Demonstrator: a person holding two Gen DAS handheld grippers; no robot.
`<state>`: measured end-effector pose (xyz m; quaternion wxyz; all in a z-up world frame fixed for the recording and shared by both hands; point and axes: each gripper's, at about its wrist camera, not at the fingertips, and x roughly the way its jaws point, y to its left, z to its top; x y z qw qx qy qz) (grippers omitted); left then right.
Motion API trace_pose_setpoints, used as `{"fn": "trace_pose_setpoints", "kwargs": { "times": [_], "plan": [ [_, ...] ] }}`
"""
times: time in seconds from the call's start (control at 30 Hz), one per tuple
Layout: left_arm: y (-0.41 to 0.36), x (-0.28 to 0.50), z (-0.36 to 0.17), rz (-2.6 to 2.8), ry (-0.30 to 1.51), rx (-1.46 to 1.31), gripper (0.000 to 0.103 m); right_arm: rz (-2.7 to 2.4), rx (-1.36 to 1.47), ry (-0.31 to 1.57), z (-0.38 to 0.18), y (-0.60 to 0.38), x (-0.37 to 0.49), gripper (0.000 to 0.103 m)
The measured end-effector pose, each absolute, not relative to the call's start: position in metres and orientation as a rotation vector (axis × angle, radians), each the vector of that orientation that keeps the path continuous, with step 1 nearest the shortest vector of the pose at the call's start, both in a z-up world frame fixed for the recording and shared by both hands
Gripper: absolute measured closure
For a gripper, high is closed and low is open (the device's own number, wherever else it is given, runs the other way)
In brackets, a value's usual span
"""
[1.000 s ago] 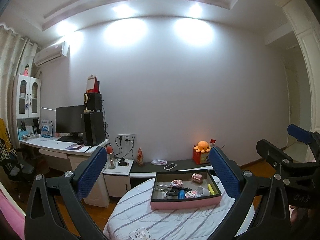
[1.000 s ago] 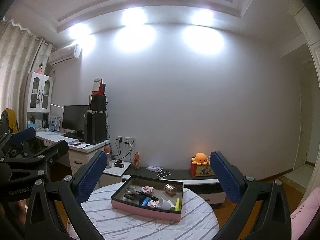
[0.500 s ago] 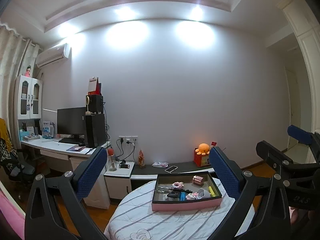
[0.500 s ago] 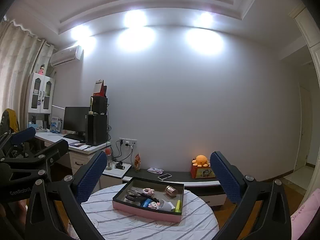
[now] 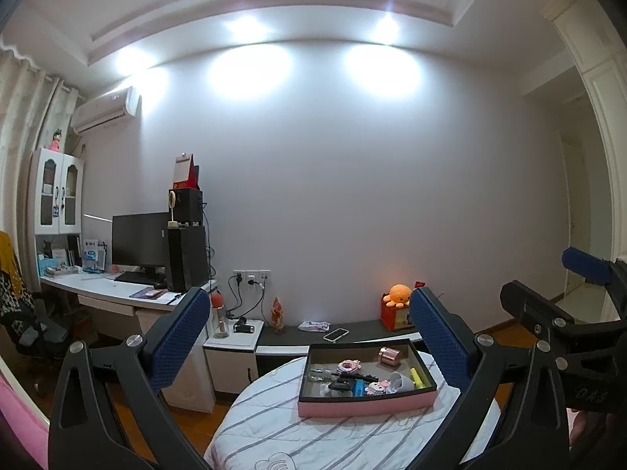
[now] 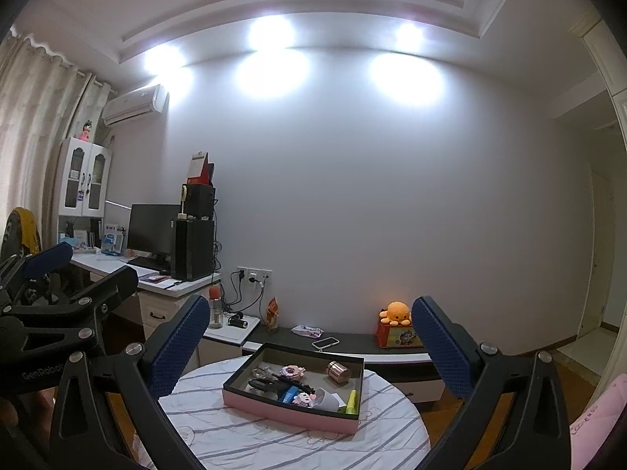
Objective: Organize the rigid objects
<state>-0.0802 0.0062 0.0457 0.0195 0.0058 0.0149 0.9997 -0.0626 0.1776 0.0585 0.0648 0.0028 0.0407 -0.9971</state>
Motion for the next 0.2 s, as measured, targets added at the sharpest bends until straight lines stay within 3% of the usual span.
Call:
{"fn": "trace_pose_setpoints", "kwargs": {
  "times": [0.2],
  "plan": [
    [0.0079,-0.0841,0.0451,3.106,0.06,-0.003,0.0,-3.01,0.025,0.129,0.0578,0.1762,-0.065,0.0]
  ]
}}
